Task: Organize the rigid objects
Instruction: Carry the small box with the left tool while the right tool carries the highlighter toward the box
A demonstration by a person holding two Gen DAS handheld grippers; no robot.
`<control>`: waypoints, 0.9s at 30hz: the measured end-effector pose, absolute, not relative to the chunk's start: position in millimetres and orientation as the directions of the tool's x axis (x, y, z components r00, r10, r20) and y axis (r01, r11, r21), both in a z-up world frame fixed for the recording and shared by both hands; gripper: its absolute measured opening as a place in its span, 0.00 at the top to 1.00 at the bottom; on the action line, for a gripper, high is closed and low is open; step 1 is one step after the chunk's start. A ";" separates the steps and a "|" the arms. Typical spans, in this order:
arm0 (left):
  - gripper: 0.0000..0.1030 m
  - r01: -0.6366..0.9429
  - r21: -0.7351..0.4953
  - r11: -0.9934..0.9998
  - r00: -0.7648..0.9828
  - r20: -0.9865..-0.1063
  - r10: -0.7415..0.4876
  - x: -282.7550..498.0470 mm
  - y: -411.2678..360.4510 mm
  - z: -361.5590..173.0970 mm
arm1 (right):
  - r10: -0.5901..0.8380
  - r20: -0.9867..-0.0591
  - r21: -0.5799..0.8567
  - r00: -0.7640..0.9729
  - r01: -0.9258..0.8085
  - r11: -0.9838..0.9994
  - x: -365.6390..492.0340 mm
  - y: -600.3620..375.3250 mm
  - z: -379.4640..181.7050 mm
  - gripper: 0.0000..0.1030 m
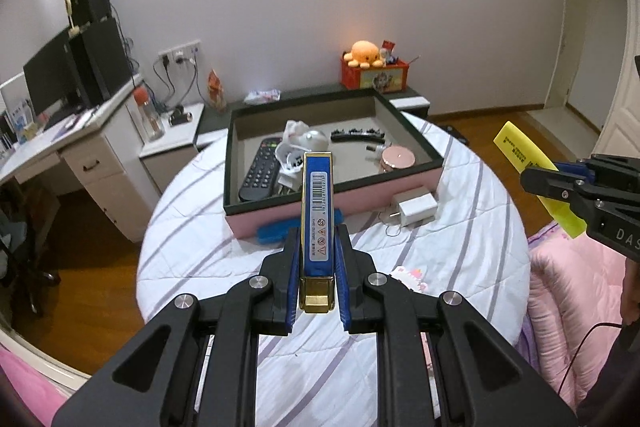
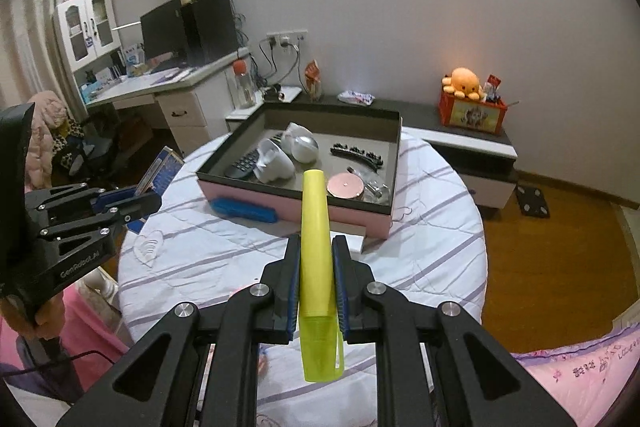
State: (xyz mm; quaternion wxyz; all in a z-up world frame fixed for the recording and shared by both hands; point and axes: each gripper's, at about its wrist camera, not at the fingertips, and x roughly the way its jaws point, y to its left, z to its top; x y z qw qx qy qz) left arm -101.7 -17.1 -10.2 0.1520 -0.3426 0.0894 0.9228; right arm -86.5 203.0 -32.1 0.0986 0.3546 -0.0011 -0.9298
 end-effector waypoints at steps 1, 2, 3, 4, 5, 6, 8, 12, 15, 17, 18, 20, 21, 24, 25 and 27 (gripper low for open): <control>0.85 -0.342 0.060 -0.938 -0.724 -0.653 0.222 -98.5 -17.6 -7.9 | -0.184 -0.653 0.070 -0.735 0.184 -0.980 -82.9 202.4 -30.2 0.85; 0.85 -0.343 0.058 -0.938 -0.728 -0.647 0.226 -95.0 -18.2 -5.2 | -0.186 -0.649 0.071 -0.737 0.185 -0.980 -80.6 202.0 -29.0 0.85; 0.85 -0.344 0.057 -0.937 -0.730 -0.644 0.229 -93.5 -18.0 -4.3 | -0.188 -0.645 0.072 -0.740 0.185 -0.980 -78.1 201.9 -27.9 0.85; 0.85 -0.344 0.055 -0.937 -0.733 -0.640 0.232 -91.4 -18.5 -3.2 | -0.188 -0.642 0.073 -0.743 0.186 -0.980 -76.2 201.8 -27.6 0.85; 0.85 -0.344 0.054 -0.937 -0.734 -0.638 0.232 -90.0 -18.3 -2.7 | -0.189 -0.640 0.074 -0.745 0.185 -0.980 -74.1 202.4 -27.6 0.85; 0.85 -0.344 0.056 -0.938 -0.735 -0.637 0.231 -89.1 -18.1 -2.2 | -0.190 -0.639 0.076 -0.746 0.184 -0.980 -72.8 203.0 -27.7 0.85; 0.85 -0.343 0.059 -0.938 -0.734 -0.639 0.228 -87.6 -17.2 -1.3 | -0.194 -0.641 0.080 -0.743 0.186 -0.979 -72.1 204.6 -28.9 0.85; 0.85 -0.341 0.068 -0.938 -0.744 -0.629 0.225 -83.1 -14.7 1.2 | -0.198 -0.644 0.088 -0.739 0.186 -0.979 -71.5 205.4 -30.6 0.85; 0.85 -0.344 0.067 -0.936 -0.743 -0.630 0.228 -84.2 -12.2 0.3 | -0.200 -0.644 0.091 -0.738 0.186 -0.978 -71.9 206.3 -31.0 0.85; 0.85 -0.347 0.068 -0.935 -0.741 -0.632 0.229 -85.5 -10.8 -0.6 | -0.203 -0.644 0.095 -0.737 0.186 -0.978 -72.7 207.3 -31.4 0.85; 0.85 -0.348 0.069 -0.935 -0.741 -0.631 0.229 -85.7 -10.3 -0.7 | -0.205 -0.644 0.096 -0.737 0.188 -0.978 -73.1 208.0 -31.6 0.85; 0.85 -0.349 0.075 -0.934 -0.743 -0.629 0.227 -86.8 -9.2 -1.2 | -0.205 -0.644 0.097 -0.737 0.188 -0.977 -74.2 208.6 -31.9 0.85; 0.85 -0.348 0.076 -0.934 -0.744 -0.629 0.226 -88.0 -8.9 -1.5 | -0.207 -0.644 0.098 -0.736 0.189 -0.977 -74.7 208.7 -32.2 0.85; 0.85 -0.347 0.070 -0.935 -0.741 -0.631 0.227 -93.0 -8.7 -2.7 | -0.212 -0.647 0.103 -0.733 0.191 -0.976 -77.9 209.7 -33.0 0.85; 0.85 -0.344 0.070 -0.936 -0.740 -0.635 0.224 -96.0 -8.5 -3.7 | -0.212 -0.647 0.104 -0.732 0.191 -0.976 -80.0 210.3 -33.5 0.85; 0.85 -0.338 0.072 -0.938 -0.737 -0.640 0.216 -102.5 -8.5 -5.6 | -0.215 -0.648 0.107 -0.731 0.192 -0.976 -84.1 211.3 -33.9 0.85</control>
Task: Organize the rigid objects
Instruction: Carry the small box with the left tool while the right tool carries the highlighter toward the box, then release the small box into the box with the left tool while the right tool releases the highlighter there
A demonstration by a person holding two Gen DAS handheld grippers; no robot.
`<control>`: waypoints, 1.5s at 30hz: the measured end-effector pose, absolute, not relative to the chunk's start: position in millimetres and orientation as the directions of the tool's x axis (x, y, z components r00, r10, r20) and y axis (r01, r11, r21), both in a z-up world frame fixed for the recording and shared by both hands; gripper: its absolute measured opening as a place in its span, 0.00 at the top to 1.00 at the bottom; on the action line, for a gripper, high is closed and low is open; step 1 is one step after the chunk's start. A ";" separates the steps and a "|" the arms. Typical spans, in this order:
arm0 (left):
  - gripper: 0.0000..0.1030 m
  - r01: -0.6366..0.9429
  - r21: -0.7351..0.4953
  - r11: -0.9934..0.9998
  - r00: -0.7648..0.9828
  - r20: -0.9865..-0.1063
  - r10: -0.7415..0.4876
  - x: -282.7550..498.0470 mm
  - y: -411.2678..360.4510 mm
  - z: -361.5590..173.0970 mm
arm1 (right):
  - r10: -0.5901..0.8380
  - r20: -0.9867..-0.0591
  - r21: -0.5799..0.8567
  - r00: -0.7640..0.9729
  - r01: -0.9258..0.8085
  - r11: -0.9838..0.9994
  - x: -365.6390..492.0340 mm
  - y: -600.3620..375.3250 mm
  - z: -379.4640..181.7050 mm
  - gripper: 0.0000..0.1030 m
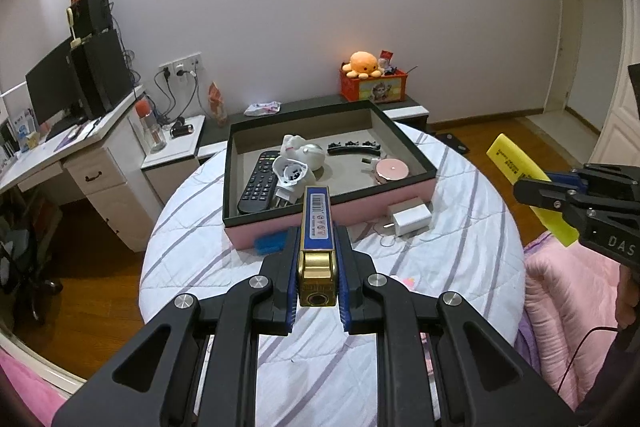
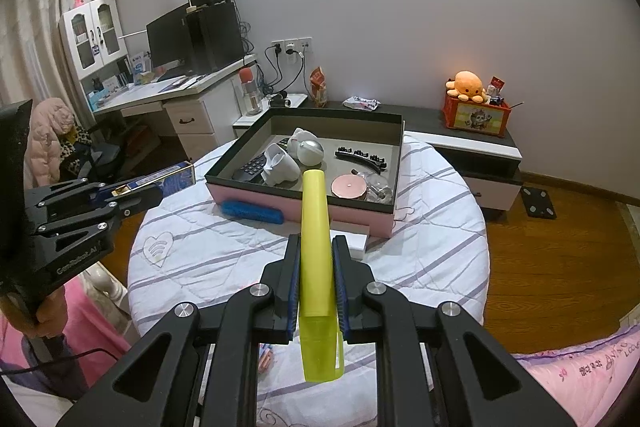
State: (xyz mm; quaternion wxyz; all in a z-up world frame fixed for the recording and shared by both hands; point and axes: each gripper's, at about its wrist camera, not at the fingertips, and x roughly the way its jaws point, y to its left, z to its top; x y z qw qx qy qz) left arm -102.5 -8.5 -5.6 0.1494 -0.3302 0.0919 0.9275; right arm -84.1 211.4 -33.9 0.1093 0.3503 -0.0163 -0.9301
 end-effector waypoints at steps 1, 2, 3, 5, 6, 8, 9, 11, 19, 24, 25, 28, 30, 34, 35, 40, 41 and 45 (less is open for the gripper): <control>0.85 -0.335 0.070 -0.940 -0.734 -0.644 0.214 -106.2 -8.7 -6.7 | -0.218 -0.648 0.111 -0.730 0.193 -0.975 -87.1 212.1 -34.2 0.85; 0.85 -0.333 0.067 -0.940 -0.731 -0.648 0.213 -109.9 -9.3 -7.7 | -0.220 -0.650 0.115 -0.728 0.192 -0.975 -90.9 213.1 -34.6 0.85; 0.85 -0.332 0.063 -0.941 -0.727 -0.653 0.213 -115.4 -9.3 -9.3 | -0.221 -0.650 0.116 -0.727 0.193 -0.974 -93.9 213.7 -35.1 0.85; 0.85 -0.332 0.061 -0.941 -0.723 -0.657 0.213 -124.3 -9.2 -11.0 | -0.222 -0.651 0.117 -0.726 0.192 -0.974 -103.3 215.0 -35.5 0.85; 0.85 -0.329 0.062 -0.942 -0.721 -0.661 0.208 -131.7 -8.8 -11.7 | -0.223 -0.652 0.118 -0.725 0.193 -0.974 -107.1 215.7 -35.9 0.85; 0.85 -0.324 0.061 -0.944 -0.719 -0.664 0.204 -144.2 -7.8 -12.0 | -0.225 -0.654 0.122 -0.722 0.192 -0.974 -119.2 217.9 -37.0 0.85; 0.85 -0.320 0.061 -0.946 -0.719 -0.666 0.200 -153.3 -7.3 -12.0 | -0.226 -0.656 0.125 -0.721 0.192 -0.973 -125.4 218.7 -37.7 0.85; 0.85 -0.318 0.061 -0.946 -0.718 -0.668 0.198 -170.0 -5.9 -12.3 | -0.232 -0.660 0.134 -0.715 0.192 -0.972 -142.8 221.1 -39.9 0.85; 0.85 -0.287 0.080 -0.954 -0.708 -0.689 0.155 -239.0 1.9 -20.8 | -0.257 -0.678 0.160 -0.689 0.203 -0.966 -213.2 225.4 -54.6 0.85; 0.85 -0.290 0.099 -0.952 -0.677 -0.725 0.130 -277.8 7.7 -37.6 | -0.254 -0.700 0.164 -0.667 0.196 -0.967 -257.3 224.7 -70.4 0.85; 0.85 -0.290 0.107 -0.951 -0.675 -0.727 0.124 -282.4 8.7 -40.0 | -0.260 -0.704 0.168 -0.661 0.201 -0.965 -263.4 223.9 -73.1 0.85; 0.85 -0.293 0.114 -0.949 -0.669 -0.733 0.119 -294.1 9.4 -45.8 | -0.261 -0.716 0.163 -0.648 0.208 -0.964 -279.0 221.1 -80.2 0.85; 0.85 -0.291 0.112 -0.950 -0.665 -0.737 0.117 -299.7 8.6 -48.2 | -0.259 -0.722 0.164 -0.642 0.204 -0.965 -284.4 221.5 -83.8 0.85; 0.82 -0.269 0.098 -0.958 -0.641 -0.761 0.103 -314.1 5.4 -54.4 | -0.264 -0.735 0.171 -0.625 0.207 -0.963 -292.7 220.2 -89.6 0.85; 0.77 -0.267 0.090 -0.960 -0.629 -0.771 0.102 -316.7 4.7 -56.5 | -0.273 -0.739 0.185 -0.616 0.204 -0.961 -293.3 220.8 -90.6 0.82; 0.25 -0.260 0.073 -0.963 -0.636 -0.764 0.114 -315.9 -0.4 -57.5 | -0.274 -0.718 0.203 -0.640 0.185 -0.962 -291.4 228.0 -85.3 0.33; 0.25 -0.261 0.081 -0.962 -0.641 -0.760 0.110 -314.5 -0.4 -56.4 | -0.271 -0.721 0.200 -0.638 0.183 -0.963 -290.1 229.1 -84.2 0.32; 0.25 -0.266 0.069 -0.961 -0.635 -0.763 0.121 -311.3 -1.8 -53.4 | -0.272 -0.731 0.218 -0.626 0.164 -0.962 -289.7 234.0 -84.2 0.32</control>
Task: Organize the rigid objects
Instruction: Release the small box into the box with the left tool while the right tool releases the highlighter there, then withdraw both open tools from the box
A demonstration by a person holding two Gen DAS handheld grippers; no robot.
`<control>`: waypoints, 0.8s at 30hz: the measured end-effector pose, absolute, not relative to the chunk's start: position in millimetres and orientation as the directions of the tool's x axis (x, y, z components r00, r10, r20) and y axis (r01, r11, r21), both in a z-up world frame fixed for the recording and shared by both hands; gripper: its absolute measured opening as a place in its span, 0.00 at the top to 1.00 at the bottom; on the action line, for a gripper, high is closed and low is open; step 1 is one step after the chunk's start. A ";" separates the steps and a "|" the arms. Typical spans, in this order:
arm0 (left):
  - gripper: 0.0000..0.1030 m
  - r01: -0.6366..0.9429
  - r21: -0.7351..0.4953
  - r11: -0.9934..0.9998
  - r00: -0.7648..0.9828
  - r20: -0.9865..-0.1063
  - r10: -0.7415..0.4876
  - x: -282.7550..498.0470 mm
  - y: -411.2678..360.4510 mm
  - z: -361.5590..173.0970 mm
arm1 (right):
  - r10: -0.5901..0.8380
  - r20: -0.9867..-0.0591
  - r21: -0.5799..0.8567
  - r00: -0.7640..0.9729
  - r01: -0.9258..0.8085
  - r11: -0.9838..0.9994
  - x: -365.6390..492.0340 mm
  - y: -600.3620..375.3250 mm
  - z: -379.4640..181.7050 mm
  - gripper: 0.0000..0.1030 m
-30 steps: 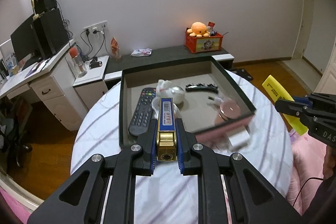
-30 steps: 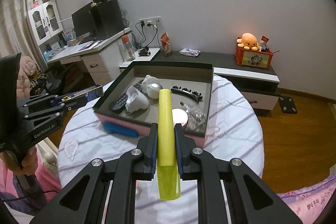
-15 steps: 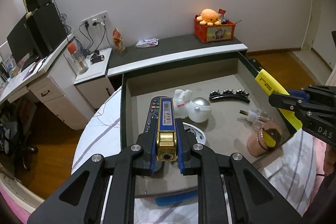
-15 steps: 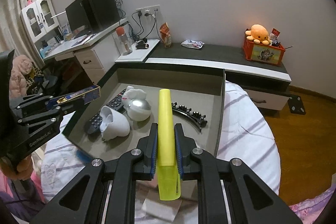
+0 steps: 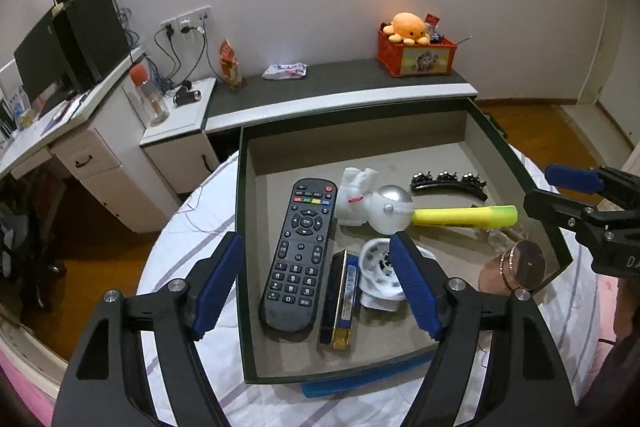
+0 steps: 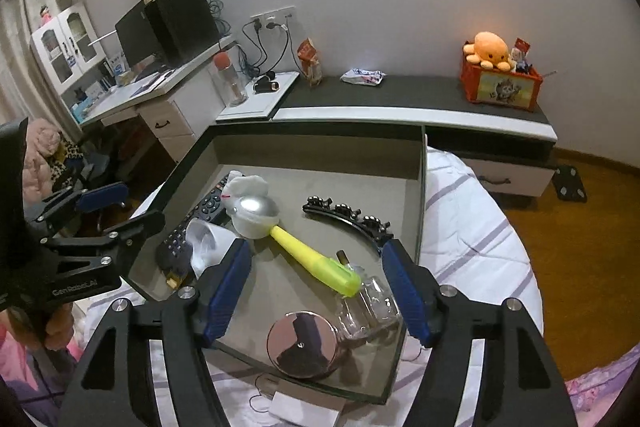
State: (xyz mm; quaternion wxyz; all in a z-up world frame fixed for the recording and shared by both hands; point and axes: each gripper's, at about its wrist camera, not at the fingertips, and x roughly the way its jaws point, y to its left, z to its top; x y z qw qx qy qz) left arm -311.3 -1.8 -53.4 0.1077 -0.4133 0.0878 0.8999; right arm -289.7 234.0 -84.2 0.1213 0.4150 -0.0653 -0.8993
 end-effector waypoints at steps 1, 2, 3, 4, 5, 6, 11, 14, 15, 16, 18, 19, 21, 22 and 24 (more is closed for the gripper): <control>0.25 -0.265 0.069 -0.962 -0.635 -0.763 0.120 -310.6 -2.1 -53.2 | -0.269 -0.734 0.218 -0.624 0.159 -0.963 -289.1 234.5 -84.2 0.32; 0.25 -0.265 0.071 -0.962 -0.635 -0.763 0.119 -309.5 -2.1 -53.1 | -0.271 -0.735 0.223 -0.622 0.155 -0.962 -288.4 235.5 -84.2 0.32; 0.25 -0.266 0.070 -0.961 -0.634 -0.764 0.120 -308.9 -2.3 -52.8 | -0.275 -0.738 0.231 -0.617 0.152 -0.961 -287.8 236.4 -84.2 0.32; 0.25 -0.272 0.065 -0.960 -0.632 -0.764 0.127 -307.9 -2.5 -52.9 | -0.275 -0.742 0.236 -0.611 0.146 -0.961 -288.2 236.7 -84.3 0.32; 0.25 -0.281 0.061 -0.958 -0.629 -0.765 0.136 -307.1 -2.3 -53.3 | -0.273 -0.750 0.238 -0.603 0.139 -0.961 -288.1 237.1 -84.0 0.32; 0.25 -0.287 0.058 -0.956 -0.626 -0.767 0.141 -306.4 -1.8 -54.0 | -0.273 -0.751 0.237 -0.602 0.140 -0.961 -288.5 237.2 -83.2 0.32; 0.25 -0.289 0.067 -0.955 -0.640 -0.755 0.141 -303.4 -1.2 -52.2 | -0.259 -0.745 0.212 -0.615 0.150 -0.966 -285.4 234.1 -76.5 0.32; 0.25 -0.292 0.074 -0.954 -0.646 -0.750 0.140 -299.9 -0.2 -48.9 | -0.258 -0.745 0.206 -0.615 0.156 -0.966 -282.8 232.0 -73.8 0.32; 0.25 -0.289 0.077 -0.954 -0.651 -0.747 0.137 -297.1 -0.5 -46.2 | -0.255 -0.744 0.200 -0.618 0.157 -0.967 -280.0 231.0 -72.2 0.32; 0.25 -0.288 0.077 -0.954 -0.654 -0.744 0.138 -295.0 -1.3 -44.1 | -0.250 -0.744 0.196 -0.620 0.156 -0.968 -277.4 230.2 -70.8 0.32; 0.25 -0.287 0.073 -0.955 -0.660 -0.738 0.142 -287.0 -3.3 -37.6 | -0.240 -0.738 0.182 -0.631 0.156 -0.971 -267.3 228.3 -65.0 0.32; 0.25 -0.285 0.073 -0.956 -0.664 -0.734 0.142 -282.8 -4.3 -34.5 | -0.236 -0.736 0.178 -0.635 0.155 -0.972 -263.1 227.9 -62.7 0.32; 0.25 -0.280 0.080 -0.957 -0.676 -0.724 0.138 -270.6 -6.5 -26.8 | -0.225 -0.730 0.165 -0.645 0.153 -0.974 -249.9 226.6 -55.1 0.32; 0.25 -0.278 0.082 -0.957 -0.681 -0.720 0.136 -264.1 -7.8 -23.2 | -0.223 -0.728 0.161 -0.649 0.154 -0.975 -243.1 225.7 -51.3 0.32; 0.25 -0.280 0.079 -0.957 -0.689 -0.711 0.143 -247.2 -11.2 -15.0 | -0.214 -0.724 0.153 -0.656 0.150 -0.977 -226.9 224.7 -43.3 0.32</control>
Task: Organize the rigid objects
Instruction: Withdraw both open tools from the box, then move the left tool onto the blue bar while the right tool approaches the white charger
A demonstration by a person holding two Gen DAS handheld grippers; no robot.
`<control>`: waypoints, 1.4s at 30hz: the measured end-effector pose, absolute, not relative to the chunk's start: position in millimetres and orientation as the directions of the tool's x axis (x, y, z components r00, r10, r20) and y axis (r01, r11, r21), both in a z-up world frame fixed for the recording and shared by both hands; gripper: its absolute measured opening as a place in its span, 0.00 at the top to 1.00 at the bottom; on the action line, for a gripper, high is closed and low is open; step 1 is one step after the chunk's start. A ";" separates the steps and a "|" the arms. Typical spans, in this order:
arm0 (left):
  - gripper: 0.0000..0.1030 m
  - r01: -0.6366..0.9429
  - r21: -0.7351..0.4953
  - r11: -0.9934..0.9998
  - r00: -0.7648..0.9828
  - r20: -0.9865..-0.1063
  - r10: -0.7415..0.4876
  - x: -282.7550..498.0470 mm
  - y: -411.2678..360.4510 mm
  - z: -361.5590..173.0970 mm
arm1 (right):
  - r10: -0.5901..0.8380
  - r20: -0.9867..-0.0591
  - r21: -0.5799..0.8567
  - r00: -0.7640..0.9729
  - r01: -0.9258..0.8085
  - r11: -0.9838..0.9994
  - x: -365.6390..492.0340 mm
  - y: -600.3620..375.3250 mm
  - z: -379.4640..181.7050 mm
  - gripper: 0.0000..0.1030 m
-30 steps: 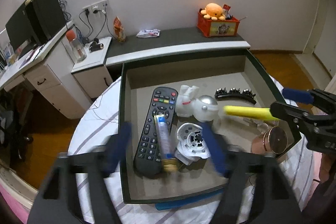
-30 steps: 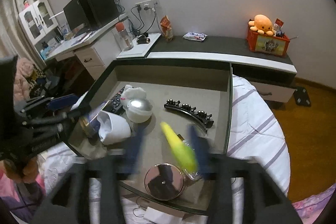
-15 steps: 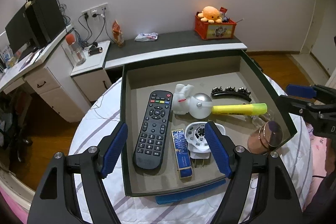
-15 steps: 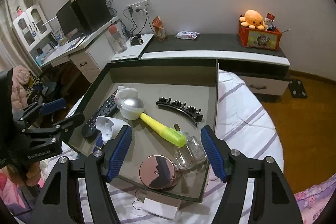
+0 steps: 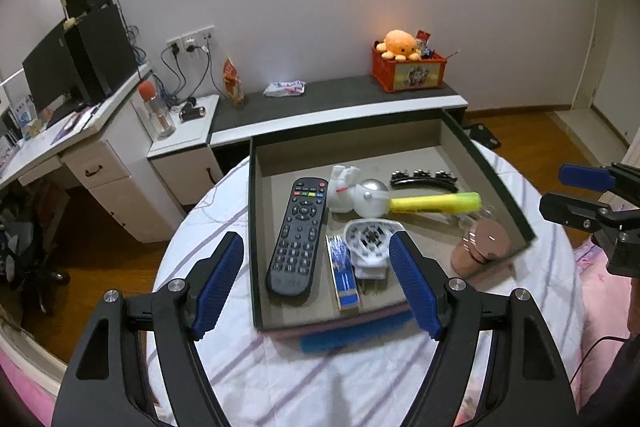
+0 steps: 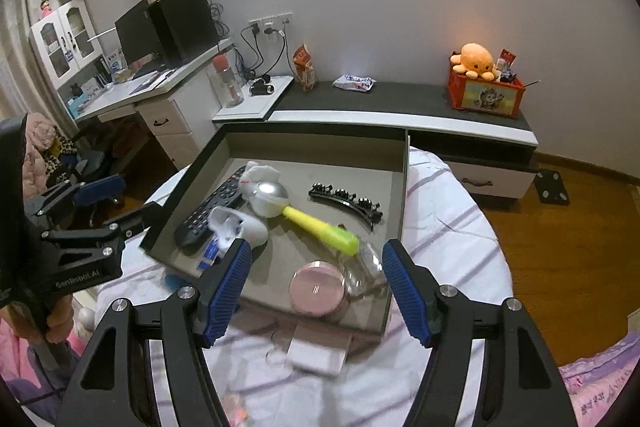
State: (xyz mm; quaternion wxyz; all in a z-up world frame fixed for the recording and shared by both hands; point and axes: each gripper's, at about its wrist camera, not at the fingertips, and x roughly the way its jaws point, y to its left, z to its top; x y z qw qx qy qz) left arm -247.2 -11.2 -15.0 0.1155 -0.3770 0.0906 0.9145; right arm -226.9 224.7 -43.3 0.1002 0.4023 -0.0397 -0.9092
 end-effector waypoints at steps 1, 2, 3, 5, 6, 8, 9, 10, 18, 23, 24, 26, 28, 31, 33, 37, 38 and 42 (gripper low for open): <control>0.25 -0.282 0.078 -0.956 -0.693 -0.706 0.147 -239.3 -13.3 -11.5 | -0.208 -0.720 0.147 -0.662 0.148 -0.978 -218.5 223.9 -38.8 0.32; 0.25 -0.282 0.078 -0.956 -0.698 -0.700 0.149 -230.5 -14.7 -7.9 | -0.202 -0.717 0.140 -0.668 0.146 -0.979 -209.4 222.7 -34.5 0.32; 0.24 -0.281 0.082 -0.956 -0.706 -0.693 0.148 -217.8 -16.8 -3.9 | -0.193 -0.712 0.131 -0.675 0.141 -0.981 -196.8 221.5 -29.6 0.32; 0.21 -0.275 0.083 -0.958 -0.718 -0.680 0.147 -198.0 -21.6 1.6 | -0.187 -0.704 0.127 -0.685 0.137 -0.982 -179.1 220.0 -23.8 0.32; 0.20 -0.272 0.080 -0.959 -0.724 -0.673 0.149 -187.4 -23.6 3.5 | -0.189 -0.700 0.128 -0.689 0.140 -0.982 -169.5 218.8 -21.3 0.32; 0.19 -0.268 0.071 -0.961 -0.730 -0.666 0.155 -169.2 -27.9 6.4 | -0.190 -0.692 0.127 -0.697 0.141 -0.982 -150.2 216.4 -17.2 0.28; 0.19 -0.266 0.067 -0.962 -0.733 -0.662 0.157 -158.2 -30.3 7.1 | -0.184 -0.687 0.121 -0.703 0.139 -0.983 -140.8 214.8 -15.8 0.24; 0.19 -0.266 0.066 -0.962 -0.736 -0.658 0.159 -149.2 -31.8 7.9 | -0.175 -0.684 0.111 -0.708 0.136 -0.984 -131.9 213.1 -14.7 0.24; 0.10 -0.269 0.081 -0.960 -0.753 -0.639 0.157 -96.0 -36.3 8.5 | -0.170 -0.684 0.112 -0.710 0.128 -0.985 -78.3 205.0 -17.1 0.24; 0.10 -0.283 0.072 -0.956 -0.743 -0.647 0.171 -87.2 -32.8 4.1 | -0.176 -0.695 0.128 -0.697 0.121 -0.984 -65.9 204.4 -24.1 0.24; 0.09 -0.284 0.074 -0.956 -0.741 -0.650 0.170 -88.3 -31.9 2.9 | -0.170 -0.696 0.126 -0.698 0.114 -0.985 -64.5 204.5 -24.9 0.24; 0.09 -0.280 0.076 -0.957 -0.737 -0.656 0.164 -90.2 -31.3 -0.2 | -0.156 -0.700 0.118 -0.697 0.101 -0.988 -66.2 205.4 -26.4 0.24; 0.08 -0.282 0.071 -0.957 -0.728 -0.666 0.165 -95.8 -30.0 -4.2 | -0.150 -0.704 0.120 -0.694 0.093 -0.988 -68.0 206.6 -28.2 0.24; 0.08 -0.282 0.068 -0.957 -0.707 -0.689 0.160 -107.8 -28.2 -12.7 | -0.151 -0.717 0.129 -0.680 0.084 -0.988 -75.9 209.7 -34.7 0.24; 0.08 -0.284 0.069 -0.956 -0.694 -0.703 0.155 -116.6 -27.4 -19.5 | -0.147 -0.732 0.130 -0.666 0.075 -0.989 -85.2 211.7 -40.4 0.24; 0.08 -0.287 0.070 -0.955 -0.659 -0.738 0.144 -139.7 -24.7 -37.2 | -0.138 -0.769 0.126 -0.625 0.063 -0.990 -109.0 214.3 -58.0 0.24; 0.08 -0.287 0.071 -0.955 -0.650 -0.747 0.140 -146.2 -23.7 -42.1 | -0.139 -0.781 0.129 -0.609 0.061 -0.990 -117.8 215.3 -64.5 0.24; 0.08 -0.282 0.074 -0.957 -0.606 -0.787 0.117 -175.0 -18.5 -64.1 | -0.143 -0.813 0.137 -0.565 0.052 -0.989 -142.7 220.1 -84.8 0.24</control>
